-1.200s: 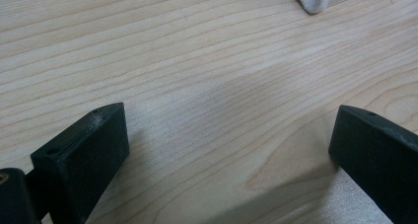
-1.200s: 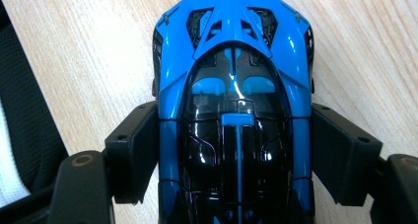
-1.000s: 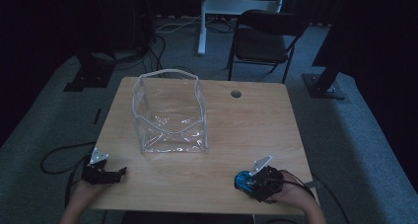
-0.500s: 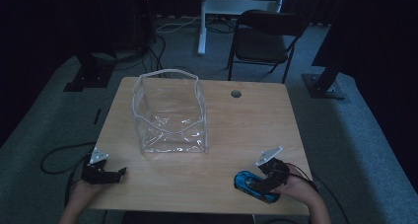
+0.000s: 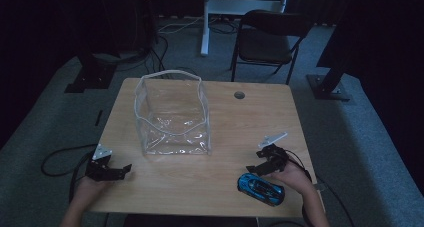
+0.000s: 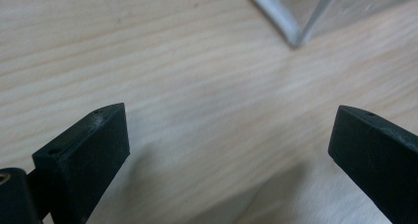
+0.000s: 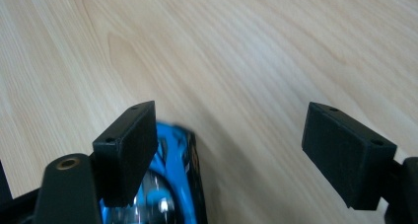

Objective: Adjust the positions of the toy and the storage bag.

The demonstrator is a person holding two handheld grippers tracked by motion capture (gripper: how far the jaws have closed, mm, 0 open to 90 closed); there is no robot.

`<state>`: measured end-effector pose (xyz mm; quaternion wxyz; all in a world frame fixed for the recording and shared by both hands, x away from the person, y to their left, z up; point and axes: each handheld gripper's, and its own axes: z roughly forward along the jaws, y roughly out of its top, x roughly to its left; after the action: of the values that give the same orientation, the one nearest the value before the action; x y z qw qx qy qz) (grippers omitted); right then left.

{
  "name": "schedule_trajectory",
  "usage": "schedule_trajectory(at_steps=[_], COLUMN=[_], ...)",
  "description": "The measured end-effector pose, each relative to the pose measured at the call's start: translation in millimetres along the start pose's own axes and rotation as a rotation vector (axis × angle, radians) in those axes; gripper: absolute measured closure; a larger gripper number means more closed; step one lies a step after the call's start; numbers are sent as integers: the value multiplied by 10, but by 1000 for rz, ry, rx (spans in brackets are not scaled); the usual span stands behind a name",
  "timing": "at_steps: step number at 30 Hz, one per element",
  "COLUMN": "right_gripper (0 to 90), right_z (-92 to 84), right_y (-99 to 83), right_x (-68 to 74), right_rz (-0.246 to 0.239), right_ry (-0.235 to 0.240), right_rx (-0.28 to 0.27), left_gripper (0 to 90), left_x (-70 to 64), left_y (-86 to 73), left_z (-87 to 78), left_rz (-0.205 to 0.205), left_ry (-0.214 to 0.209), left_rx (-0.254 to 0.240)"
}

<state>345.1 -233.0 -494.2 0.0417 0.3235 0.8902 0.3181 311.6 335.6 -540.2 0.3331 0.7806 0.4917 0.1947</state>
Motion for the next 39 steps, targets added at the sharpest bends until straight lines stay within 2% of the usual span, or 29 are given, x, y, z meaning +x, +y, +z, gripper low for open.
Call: schedule_trajectory(at_steps=[3, 5, 12, 13, 15, 17, 20, 21, 23, 26, 27, 30, 35, 38, 39], right_gripper=[196, 141, 147, 165, 164, 164, 126, 126, 124, 124, 131, 152, 200, 238, 239], right_z=[29, 65, 145, 185, 232, 232, 377, 377, 491, 567, 648, 712, 826, 854, 855], right_y=[52, 140, 349, 426, 498, 498, 663, 663, 753, 809, 869, 917, 1019, 1072, 1083], right_x=[-19, -32, -50, -39, -11, -11, 83, 83, 142, 183, 228, 261, 318, 349, 352], right_rz=[2, 4, -5, -9, -10, -10, -46, -46, -57, -65, -88, -93, -102, -107, -108], right_ry=[4, 15, 62, 86, 83, 83, 79, 79, 87, 106, 108, 117, 112, 97, 97], right_rx=[-16, -46, -76, -88, -104, -104, -95, -95, -81, -73, -68, -70, -65, -85, -88], left_gripper=[27, 27, 27, 27, 27, 27, 26, 26, 26, 26, 26, 29, 67, 154, 156], left_x=[2, 5, -7, -15, -38, -50, -91, -97, -109, -133, -148, -172, -214, -241, -248], left_y=[39, 94, 223, 246, 290, 311, 380, 400, 430, 479, 499, 537, 570, 574, 576], left_z=[20, 44, 92, 99, 119, 133, 180, 194, 205, 230, 246, 280, 333, 356, 365], left_rz=[4, -1, -11, -9, -5, -2, 13, 10, 16, 26, 32, 44, 44, 53, 54], left_ry=[0, -8, -38, -44, -54, -59, -89, -98, -103, -114, -111, -112, -133, -137, -145], left_rx=[-4, -16, -40, -45, -47, -45, -47, -53, -61, -59, -51, -40, -48, -50, -47])
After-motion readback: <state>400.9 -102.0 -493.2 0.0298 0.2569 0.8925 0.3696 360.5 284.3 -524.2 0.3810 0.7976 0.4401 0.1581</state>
